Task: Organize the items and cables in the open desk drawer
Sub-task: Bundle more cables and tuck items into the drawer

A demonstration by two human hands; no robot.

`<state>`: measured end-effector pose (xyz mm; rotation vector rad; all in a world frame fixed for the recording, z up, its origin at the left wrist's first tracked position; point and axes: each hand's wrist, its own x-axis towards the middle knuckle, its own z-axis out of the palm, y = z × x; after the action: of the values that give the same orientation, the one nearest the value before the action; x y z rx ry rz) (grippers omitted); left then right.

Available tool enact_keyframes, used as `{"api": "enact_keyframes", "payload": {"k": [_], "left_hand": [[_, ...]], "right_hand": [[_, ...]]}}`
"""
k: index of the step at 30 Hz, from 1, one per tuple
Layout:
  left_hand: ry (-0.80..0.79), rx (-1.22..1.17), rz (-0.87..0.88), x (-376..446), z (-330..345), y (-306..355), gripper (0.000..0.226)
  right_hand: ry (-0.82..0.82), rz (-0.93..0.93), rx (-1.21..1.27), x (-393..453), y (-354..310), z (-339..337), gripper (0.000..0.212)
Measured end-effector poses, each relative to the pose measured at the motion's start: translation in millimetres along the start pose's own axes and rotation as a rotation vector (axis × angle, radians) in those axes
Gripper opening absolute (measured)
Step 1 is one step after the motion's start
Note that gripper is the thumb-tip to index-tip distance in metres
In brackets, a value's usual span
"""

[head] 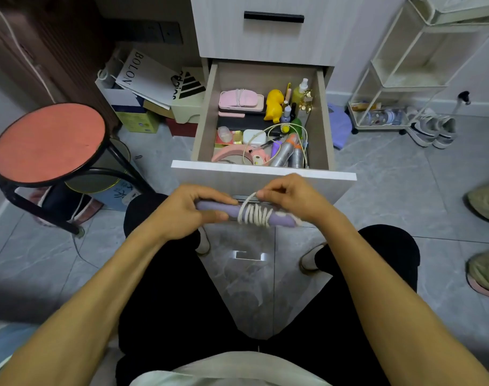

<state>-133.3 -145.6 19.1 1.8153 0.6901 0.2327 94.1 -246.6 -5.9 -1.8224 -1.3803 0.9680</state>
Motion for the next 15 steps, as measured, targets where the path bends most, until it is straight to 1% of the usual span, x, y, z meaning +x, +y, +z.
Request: {"api": "enact_keyframes", "payload": {"k": [2,3,5,6,9,11,13,15], "left_hand": [[0.067,-0.138,-0.028,-1,0,-3,0.030],[0.115,-0.200,-0.045,-1,2,-5,0.030],[0.222,-0.262,-0.076,2,10,-12,0.029],[0.272,-0.250,-0.090,4,15,-18,0.028],[0.383,-0.088,-0.123,11,25,-33,0.025],[0.425,0.070,-0.120,15,29,-37,0.024],[0.398,0.278,-0.069,17,30,-35,0.025],[0.310,0.447,0.011,17,29,-31,0.025]], "right_hand": [[-0.120,0.005,-0.084,-6,0,16,0.014],[-0.130,0.012,-0.125,-10,1,26,0.016],[-0.052,0.031,-0.009,-17,-1,42,0.020],[-0.020,0.041,0.011,-19,0,49,0.024],[-0.023,0.036,-0.171,-22,5,58,0.035],[-0.072,0.008,-0.315,-25,2,55,0.035],[-0.121,-0.018,-0.424,-26,-8,47,0.024],[-0.124,-0.064,-0.517,-22,-22,34,0.019]]}}
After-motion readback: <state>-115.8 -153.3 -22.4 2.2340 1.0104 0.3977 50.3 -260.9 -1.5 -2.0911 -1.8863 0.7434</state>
